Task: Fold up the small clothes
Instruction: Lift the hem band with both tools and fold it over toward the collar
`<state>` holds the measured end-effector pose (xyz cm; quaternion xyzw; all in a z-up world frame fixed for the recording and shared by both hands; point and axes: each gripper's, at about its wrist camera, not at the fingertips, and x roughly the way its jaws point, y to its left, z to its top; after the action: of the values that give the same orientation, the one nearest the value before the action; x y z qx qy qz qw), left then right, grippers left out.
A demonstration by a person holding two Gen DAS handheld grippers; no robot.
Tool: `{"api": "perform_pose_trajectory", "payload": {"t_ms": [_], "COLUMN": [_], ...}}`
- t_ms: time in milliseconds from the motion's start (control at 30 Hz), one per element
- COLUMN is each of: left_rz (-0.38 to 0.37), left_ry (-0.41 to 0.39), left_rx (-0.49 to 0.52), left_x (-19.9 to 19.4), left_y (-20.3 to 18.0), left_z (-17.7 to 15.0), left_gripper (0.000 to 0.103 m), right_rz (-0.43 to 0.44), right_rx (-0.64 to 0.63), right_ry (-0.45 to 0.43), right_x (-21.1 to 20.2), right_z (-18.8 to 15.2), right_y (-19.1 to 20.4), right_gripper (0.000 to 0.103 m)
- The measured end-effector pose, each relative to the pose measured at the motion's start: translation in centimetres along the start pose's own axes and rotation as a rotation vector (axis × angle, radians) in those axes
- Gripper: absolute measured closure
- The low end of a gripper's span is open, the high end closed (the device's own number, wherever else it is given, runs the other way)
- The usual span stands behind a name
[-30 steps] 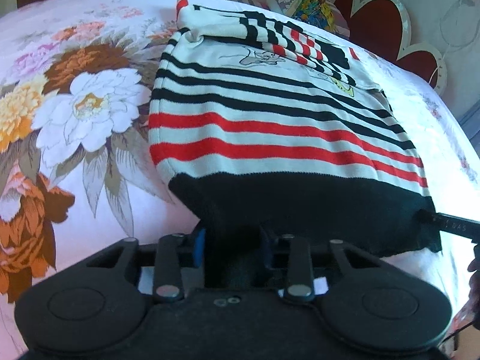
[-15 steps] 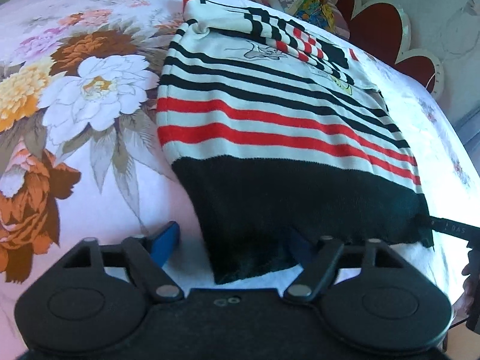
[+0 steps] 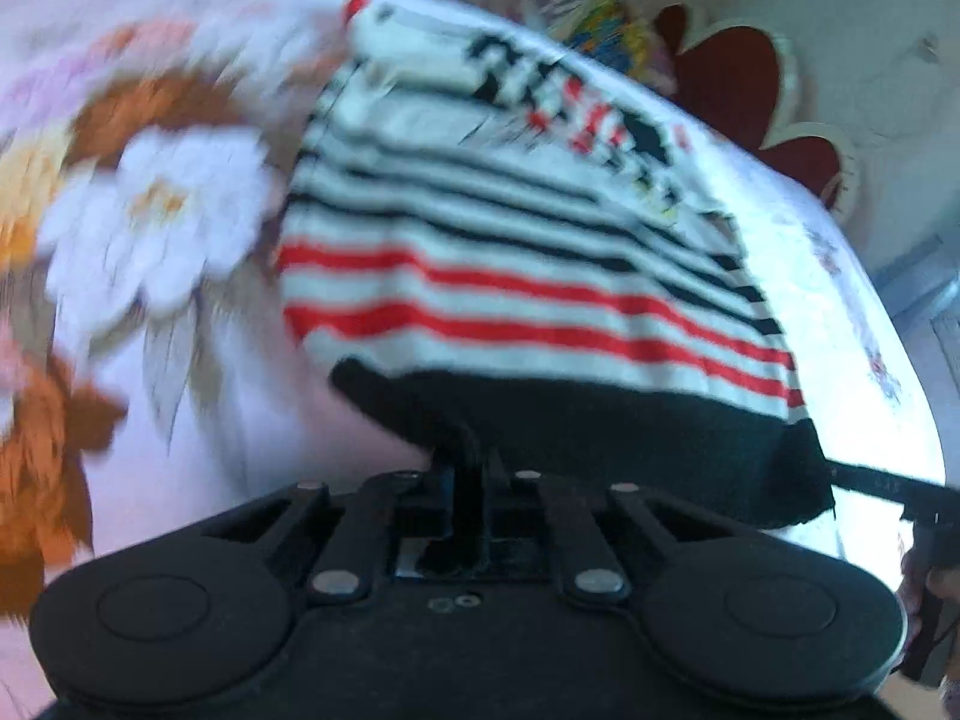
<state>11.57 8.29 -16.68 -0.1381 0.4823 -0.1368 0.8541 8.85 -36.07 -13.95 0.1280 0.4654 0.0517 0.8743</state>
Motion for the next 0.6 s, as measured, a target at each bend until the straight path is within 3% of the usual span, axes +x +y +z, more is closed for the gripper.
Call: {"api": "perform_pose_trajectory", "payload": {"t_ms": [300,600], "left_rz": [-0.029,-0.006], "left_ry": [-0.234,-0.365], "left_rx": [0.046,0.044], "left_x": [-0.8,4.5], "left_y": [-2.1,-2.5], "left_z": [7.9,18.5], "left_gripper": [0.096,0.096], "right_rz": [0.067,0.108], "right_rx": [-0.029,-0.002], "right_ry": [-0.186,-0.280], "right_x": [-1.2,5.8], "right_z": [9.1,21.4], "right_y": [1.0,1.4], "right_gripper": [0.094,0.094]}}
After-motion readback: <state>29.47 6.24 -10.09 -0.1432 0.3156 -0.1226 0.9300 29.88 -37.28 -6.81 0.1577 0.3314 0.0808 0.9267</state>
